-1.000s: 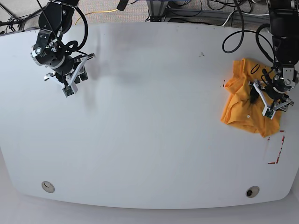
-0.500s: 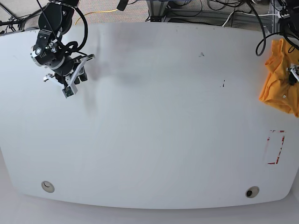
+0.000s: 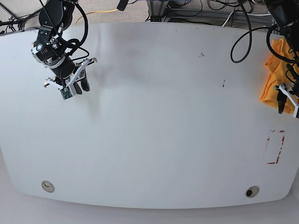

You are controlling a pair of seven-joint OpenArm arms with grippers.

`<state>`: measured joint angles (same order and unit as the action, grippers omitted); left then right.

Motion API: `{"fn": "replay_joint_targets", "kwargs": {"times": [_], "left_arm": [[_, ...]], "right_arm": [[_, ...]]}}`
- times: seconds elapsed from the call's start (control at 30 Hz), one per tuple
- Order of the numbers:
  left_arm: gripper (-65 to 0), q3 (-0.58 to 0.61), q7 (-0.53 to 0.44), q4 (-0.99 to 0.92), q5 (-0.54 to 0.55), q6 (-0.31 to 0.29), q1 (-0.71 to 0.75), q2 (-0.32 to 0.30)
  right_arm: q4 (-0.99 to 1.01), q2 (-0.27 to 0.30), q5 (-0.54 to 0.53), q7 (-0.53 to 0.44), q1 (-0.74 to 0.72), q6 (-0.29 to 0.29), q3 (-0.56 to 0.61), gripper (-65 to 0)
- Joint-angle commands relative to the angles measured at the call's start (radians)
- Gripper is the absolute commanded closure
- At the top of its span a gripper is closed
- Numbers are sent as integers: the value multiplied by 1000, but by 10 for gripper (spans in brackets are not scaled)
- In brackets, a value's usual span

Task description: Fold the T-shirt properly

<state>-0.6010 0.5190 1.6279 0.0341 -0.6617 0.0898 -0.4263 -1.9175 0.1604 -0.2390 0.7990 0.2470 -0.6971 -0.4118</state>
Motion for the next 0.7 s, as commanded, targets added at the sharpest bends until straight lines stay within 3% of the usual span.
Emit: {"fn": "replay_joint_targets", "kwargs": {"times": [0.0,0.2,0.33,0.5,0.67], "left_arm": [[-401,29,-81,64,3,30,-8,56],[-382,177,-256,64,-6,227,37,162],[-382,310,-388,88,-101,349,129,215],[-381,349,-498,137,-185,379,287,309],[-379,356,-503,222,-188,379,463,384]], "right_arm": [[-20,11,56,-160,13,-1,-3,-144],[86,-20,251,-456,24,-1,-23,-152],[186,-48,335,-645,54,-1,-95,-152],[235,-89,336,-795,127,-1,-186,-149],[238,-111,286,-811,246,-1,-197,-146]]}}
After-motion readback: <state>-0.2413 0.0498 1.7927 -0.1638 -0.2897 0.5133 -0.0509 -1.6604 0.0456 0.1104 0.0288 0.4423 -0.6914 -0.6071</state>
